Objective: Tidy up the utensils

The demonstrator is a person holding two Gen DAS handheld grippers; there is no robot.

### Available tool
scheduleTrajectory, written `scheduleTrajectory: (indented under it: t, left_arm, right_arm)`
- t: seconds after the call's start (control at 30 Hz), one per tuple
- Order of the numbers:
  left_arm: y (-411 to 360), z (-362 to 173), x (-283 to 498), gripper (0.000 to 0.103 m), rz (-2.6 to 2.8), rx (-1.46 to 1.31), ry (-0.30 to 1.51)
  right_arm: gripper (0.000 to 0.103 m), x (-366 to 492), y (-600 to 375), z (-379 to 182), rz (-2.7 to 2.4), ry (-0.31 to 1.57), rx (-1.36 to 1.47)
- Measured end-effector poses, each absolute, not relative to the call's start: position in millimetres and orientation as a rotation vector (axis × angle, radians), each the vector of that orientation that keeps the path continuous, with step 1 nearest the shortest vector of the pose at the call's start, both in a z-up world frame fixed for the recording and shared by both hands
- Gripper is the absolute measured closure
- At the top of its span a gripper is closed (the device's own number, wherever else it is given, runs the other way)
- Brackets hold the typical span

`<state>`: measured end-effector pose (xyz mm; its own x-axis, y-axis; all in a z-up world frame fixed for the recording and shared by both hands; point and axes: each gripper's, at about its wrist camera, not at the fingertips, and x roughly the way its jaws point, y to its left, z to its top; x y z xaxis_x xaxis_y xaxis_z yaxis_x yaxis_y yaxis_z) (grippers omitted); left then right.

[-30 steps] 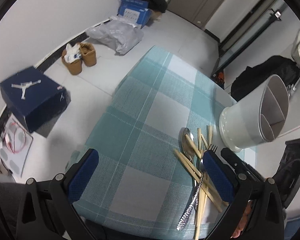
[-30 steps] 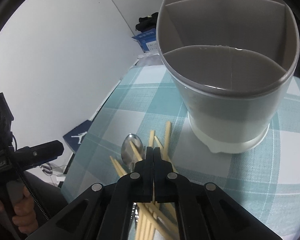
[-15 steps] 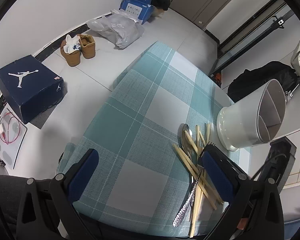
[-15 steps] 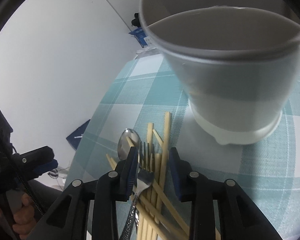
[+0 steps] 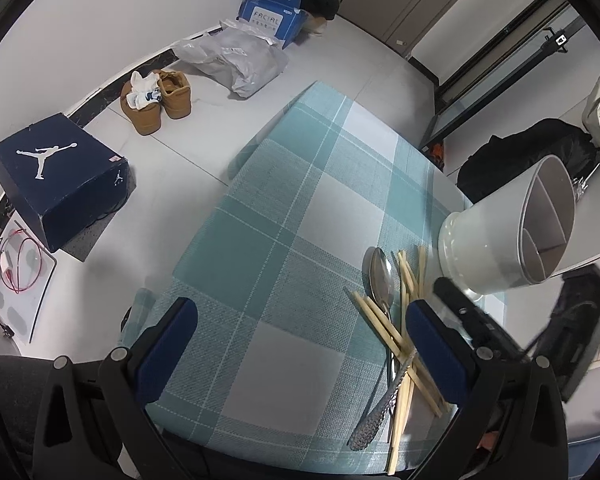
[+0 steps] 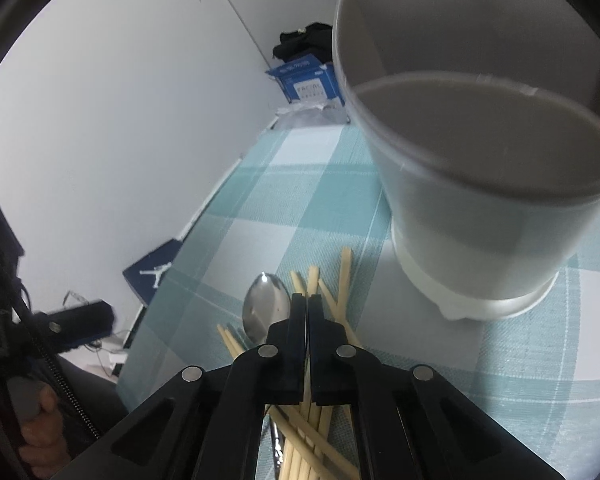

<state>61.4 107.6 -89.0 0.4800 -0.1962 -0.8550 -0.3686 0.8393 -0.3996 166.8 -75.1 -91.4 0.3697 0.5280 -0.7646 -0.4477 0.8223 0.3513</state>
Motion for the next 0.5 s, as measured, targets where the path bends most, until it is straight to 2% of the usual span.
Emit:
scheduleTrajectory:
  t: [0.3, 0.5]
  left_arm:
    - [85, -105, 69, 0.001, 0.089, -0.559, 1.158]
    - [70, -111, 73, 0.008, 0.083, -0.564, 1.191]
  right_arm:
    - [0.102, 148, -96, -51, 0.651, 0.863, 0.091]
    - [0.102, 132, -120, -38, 0.617, 0.799, 0.098]
